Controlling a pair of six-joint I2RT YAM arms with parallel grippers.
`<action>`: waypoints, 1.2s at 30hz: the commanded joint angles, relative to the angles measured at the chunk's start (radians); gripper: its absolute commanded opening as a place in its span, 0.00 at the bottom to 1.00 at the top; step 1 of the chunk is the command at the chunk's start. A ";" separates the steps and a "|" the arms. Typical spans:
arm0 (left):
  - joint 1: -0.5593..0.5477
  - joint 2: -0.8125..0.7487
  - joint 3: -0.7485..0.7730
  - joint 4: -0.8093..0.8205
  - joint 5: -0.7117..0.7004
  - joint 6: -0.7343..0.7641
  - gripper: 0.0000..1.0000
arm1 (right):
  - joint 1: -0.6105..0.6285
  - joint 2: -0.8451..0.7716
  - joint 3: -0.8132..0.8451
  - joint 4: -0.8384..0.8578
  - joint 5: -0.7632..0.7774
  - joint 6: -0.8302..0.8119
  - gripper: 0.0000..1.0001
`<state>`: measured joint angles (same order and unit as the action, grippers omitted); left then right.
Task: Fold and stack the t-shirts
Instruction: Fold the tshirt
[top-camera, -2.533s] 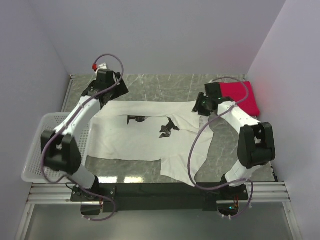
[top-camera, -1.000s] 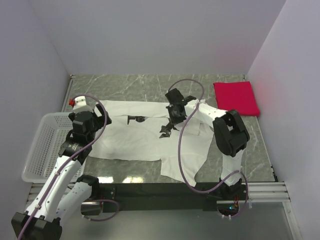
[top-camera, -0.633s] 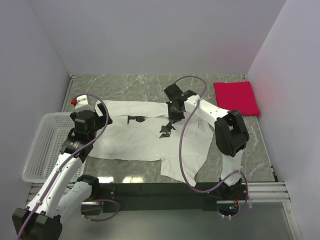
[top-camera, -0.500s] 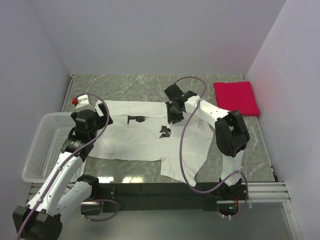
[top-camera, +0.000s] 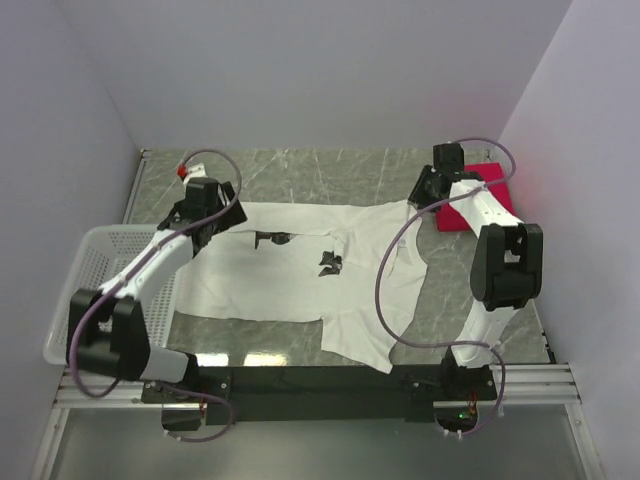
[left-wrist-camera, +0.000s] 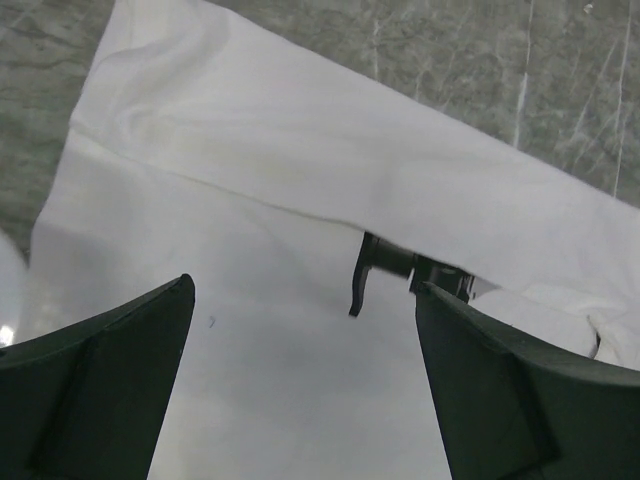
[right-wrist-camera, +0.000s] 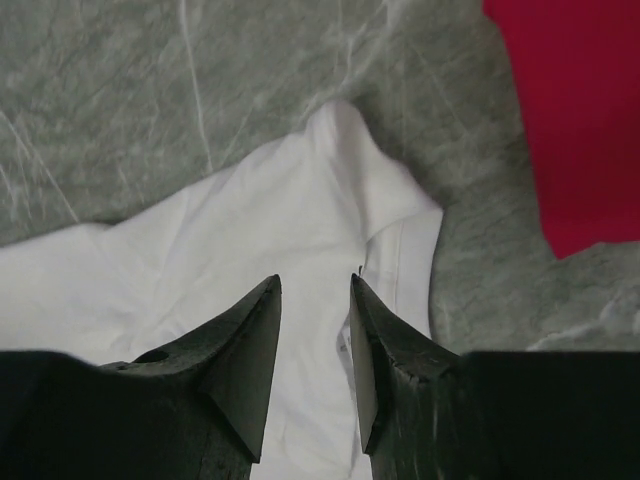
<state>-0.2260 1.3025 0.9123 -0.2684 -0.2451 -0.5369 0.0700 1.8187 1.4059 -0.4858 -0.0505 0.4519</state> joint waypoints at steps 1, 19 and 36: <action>0.031 0.154 0.120 0.046 0.052 -0.077 0.97 | -0.030 0.050 0.028 0.082 -0.061 0.057 0.41; 0.088 0.639 0.410 0.017 0.047 -0.063 0.98 | -0.116 0.208 0.036 0.263 -0.124 0.260 0.41; 0.089 0.695 0.410 -0.002 0.044 -0.084 0.98 | -0.116 0.307 0.122 0.225 -0.130 0.311 0.38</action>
<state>-0.1390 1.9629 1.2968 -0.2527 -0.2073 -0.5995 -0.0402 2.1212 1.4796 -0.2420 -0.1848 0.7448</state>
